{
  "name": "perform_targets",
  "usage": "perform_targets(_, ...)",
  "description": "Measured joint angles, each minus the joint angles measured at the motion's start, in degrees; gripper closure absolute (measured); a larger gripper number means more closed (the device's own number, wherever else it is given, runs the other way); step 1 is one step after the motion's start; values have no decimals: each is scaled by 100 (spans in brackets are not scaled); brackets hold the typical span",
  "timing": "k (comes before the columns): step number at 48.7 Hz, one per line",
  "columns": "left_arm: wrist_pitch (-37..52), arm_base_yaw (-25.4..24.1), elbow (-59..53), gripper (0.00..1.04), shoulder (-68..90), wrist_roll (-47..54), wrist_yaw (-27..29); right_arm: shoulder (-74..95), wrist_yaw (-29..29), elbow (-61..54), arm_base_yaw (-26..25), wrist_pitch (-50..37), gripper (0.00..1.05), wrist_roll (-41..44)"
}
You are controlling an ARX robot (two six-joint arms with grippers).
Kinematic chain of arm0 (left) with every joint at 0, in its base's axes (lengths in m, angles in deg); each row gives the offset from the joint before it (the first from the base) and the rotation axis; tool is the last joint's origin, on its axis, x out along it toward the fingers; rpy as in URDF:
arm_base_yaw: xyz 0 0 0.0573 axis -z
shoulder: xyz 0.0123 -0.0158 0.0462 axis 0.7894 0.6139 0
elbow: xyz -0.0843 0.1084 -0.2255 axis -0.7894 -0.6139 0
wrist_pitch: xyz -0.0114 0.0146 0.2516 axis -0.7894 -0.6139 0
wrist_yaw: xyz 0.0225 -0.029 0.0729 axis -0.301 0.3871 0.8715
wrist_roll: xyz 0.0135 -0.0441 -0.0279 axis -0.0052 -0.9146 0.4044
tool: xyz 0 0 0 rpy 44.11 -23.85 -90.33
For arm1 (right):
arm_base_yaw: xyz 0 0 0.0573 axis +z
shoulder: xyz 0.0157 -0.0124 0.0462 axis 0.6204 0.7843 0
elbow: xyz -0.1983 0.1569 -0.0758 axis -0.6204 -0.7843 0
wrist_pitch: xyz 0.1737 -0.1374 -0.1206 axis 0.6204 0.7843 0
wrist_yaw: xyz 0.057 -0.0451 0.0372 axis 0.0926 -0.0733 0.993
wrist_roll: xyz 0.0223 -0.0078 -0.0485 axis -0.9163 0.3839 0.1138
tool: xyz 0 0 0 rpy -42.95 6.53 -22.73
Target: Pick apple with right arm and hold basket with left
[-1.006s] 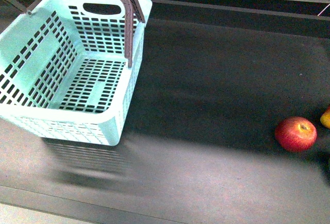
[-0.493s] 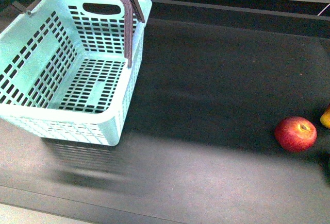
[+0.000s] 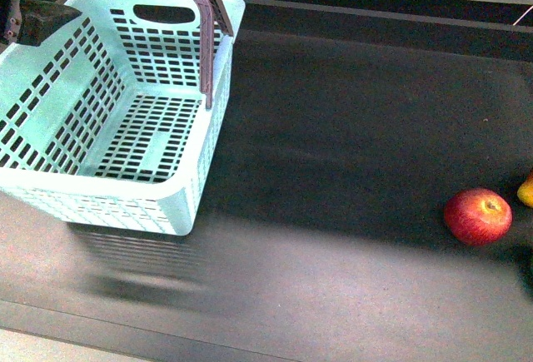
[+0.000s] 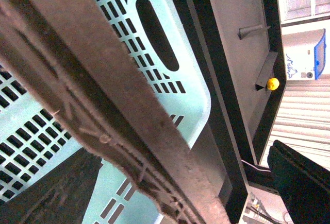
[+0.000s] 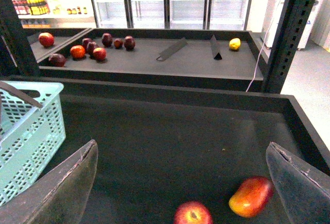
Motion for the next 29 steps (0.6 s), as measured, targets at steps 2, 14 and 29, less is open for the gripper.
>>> perform_targets(2,0,11,0,7,31,-33,15,0,0,0,0,0,9,0)
perform_targets(14,48,59,0,7,153,-162,101,0,0,0,0,0,9,0)
perform_targets(29,129,131,-4,31,155,-179,247,0,0,0,0,0,9,0)
